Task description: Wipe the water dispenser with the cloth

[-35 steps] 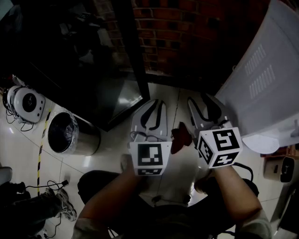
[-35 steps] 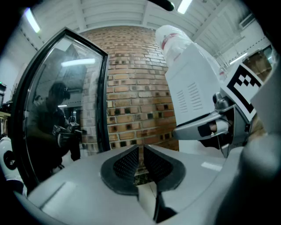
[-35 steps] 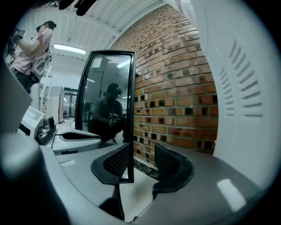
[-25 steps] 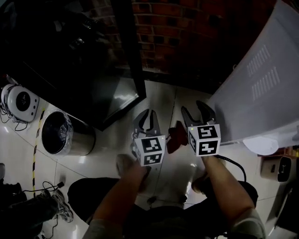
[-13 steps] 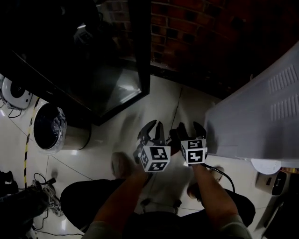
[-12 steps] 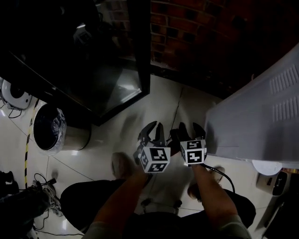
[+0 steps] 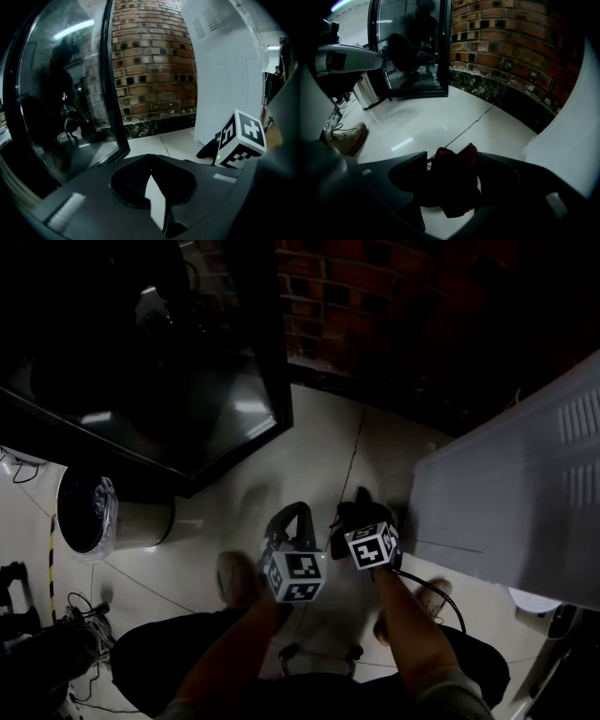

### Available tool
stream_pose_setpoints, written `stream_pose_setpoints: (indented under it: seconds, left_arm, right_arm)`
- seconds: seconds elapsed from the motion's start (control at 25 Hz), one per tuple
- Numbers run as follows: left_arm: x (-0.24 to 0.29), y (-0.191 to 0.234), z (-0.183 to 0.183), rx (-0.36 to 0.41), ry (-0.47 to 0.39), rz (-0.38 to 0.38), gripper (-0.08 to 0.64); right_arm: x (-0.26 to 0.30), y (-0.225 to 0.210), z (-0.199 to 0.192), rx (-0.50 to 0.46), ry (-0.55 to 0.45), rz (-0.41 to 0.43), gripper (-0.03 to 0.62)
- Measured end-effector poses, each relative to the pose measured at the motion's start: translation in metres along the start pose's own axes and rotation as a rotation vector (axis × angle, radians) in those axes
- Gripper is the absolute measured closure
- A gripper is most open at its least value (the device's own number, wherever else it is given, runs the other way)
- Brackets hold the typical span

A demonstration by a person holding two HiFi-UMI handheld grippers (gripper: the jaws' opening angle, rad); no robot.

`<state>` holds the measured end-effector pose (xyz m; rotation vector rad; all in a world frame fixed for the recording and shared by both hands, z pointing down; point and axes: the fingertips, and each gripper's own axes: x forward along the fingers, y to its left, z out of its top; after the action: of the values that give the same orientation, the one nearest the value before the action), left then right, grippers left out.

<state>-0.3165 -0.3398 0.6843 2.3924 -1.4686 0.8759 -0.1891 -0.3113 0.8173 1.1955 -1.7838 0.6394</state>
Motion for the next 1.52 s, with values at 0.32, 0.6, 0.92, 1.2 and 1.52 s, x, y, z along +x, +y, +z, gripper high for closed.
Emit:
stream_pose_setpoints:
  seconds: [0.32,0.6,0.92,1.2,1.52]
  left_arm:
    - [-0.002,0.001,0.005,-0.042,-0.004,0.002,0.558]
    - [-0.003,-0.01,0.027,-0.028,-0.042,-0.014,0.559]
    - [-0.02,0.0,0.082,0.019,-0.122,0.008,0.558]
    - [-0.049,0.015,0.21,0.05,-0.33,-0.027,0.56]
    - [-0.124,0.021,0.339,-0.098,-0.542,-0.142,0.56]
  right_arm:
    - [0.032,0.008,-0.042,-0.007,0.163,0.023,0.306]
    - [0.024,0.003,-0.03,-0.008,0.13,0.025,0.488]
    - [-0.065,-0.039,0.048,-0.085,-0.083,-0.162,0.5]
    - [-0.212,-0.089,0.16,-0.159,-0.306,-0.367,0.508]
    - [-0.388,-0.092,0.264,-0.251,-0.509,-0.63,0.509]
